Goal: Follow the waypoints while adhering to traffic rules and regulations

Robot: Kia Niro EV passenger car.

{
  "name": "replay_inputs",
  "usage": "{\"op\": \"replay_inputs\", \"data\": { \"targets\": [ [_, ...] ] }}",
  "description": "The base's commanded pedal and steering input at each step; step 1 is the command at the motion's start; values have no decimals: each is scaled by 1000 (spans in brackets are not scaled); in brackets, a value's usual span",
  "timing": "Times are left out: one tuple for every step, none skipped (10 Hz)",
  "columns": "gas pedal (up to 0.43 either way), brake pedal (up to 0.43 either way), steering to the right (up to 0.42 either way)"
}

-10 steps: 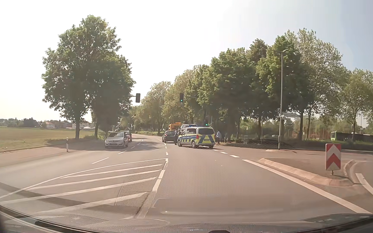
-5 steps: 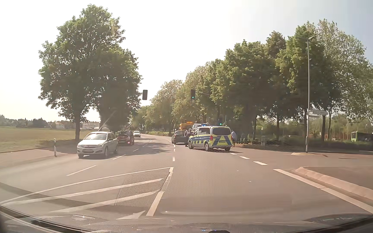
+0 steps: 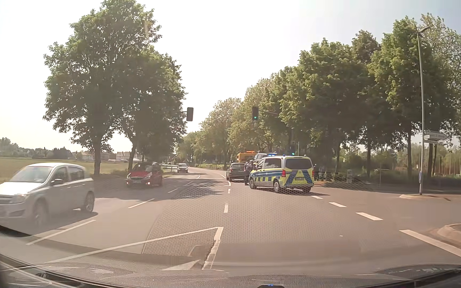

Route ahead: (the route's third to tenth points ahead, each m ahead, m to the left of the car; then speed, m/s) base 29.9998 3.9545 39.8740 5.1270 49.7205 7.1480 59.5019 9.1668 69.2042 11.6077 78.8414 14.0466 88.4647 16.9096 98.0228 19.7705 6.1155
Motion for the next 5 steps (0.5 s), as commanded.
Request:
{"op": "replay_inputs", "data": {
  "targets": [
    [0, 116, -79],
    [0, 116, -79],
    [0, 122, -79],
    [0, 128, -81],
    [0, 116, -83]
  ]
}}
